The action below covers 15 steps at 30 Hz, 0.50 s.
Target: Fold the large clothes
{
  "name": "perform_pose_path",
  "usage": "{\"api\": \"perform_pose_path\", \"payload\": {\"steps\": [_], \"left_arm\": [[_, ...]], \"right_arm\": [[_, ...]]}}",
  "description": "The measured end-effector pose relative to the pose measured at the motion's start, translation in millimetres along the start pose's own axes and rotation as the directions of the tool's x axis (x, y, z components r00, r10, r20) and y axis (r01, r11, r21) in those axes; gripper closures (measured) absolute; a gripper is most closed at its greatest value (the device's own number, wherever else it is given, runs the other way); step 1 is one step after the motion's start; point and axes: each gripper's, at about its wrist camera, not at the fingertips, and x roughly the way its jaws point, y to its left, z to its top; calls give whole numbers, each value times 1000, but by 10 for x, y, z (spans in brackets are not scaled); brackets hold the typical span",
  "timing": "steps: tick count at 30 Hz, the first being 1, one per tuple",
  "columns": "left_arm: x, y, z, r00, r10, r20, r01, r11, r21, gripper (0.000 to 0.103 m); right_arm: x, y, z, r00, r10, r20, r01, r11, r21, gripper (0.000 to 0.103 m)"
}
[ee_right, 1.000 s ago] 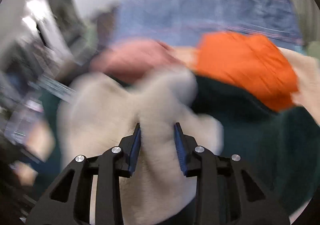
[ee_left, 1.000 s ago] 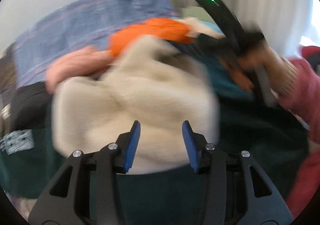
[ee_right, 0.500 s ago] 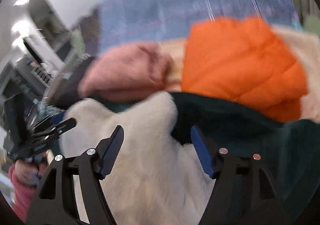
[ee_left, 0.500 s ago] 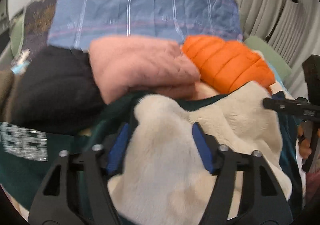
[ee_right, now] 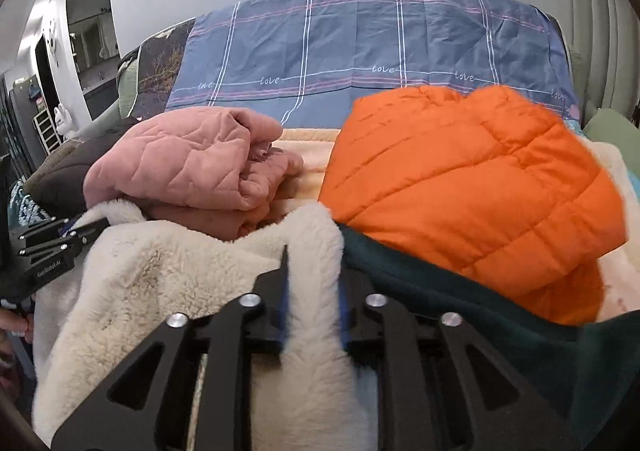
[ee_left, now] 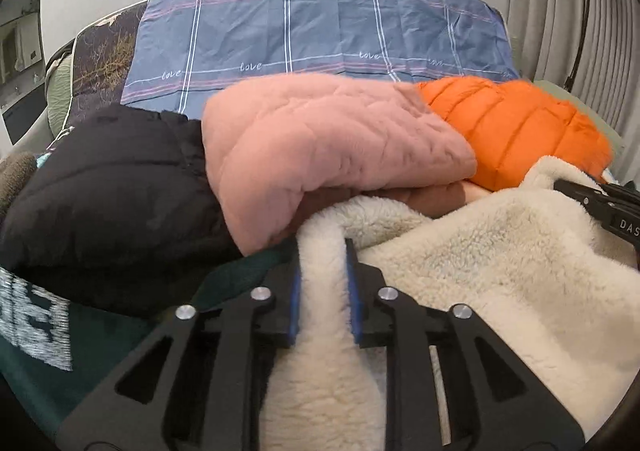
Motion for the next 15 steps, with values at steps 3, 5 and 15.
{"api": "perform_pose_path", "payload": {"steps": [3,5,15], "left_arm": [[-313,15,29,1000,5,28,-6,1000,18,73],[-588,29,35,997,-29,78,28,1000,12,72],[-296,-682,-633,977,-76,-198,112,978,174,64]], "right_arm": [[-435,-33,47,997,-60,56,57,998,40,63],[-708,-6,28,992,-71,104,66,997,49,63],[-160,637,-955,978,-61,-198,16,976,-219,63]]}}
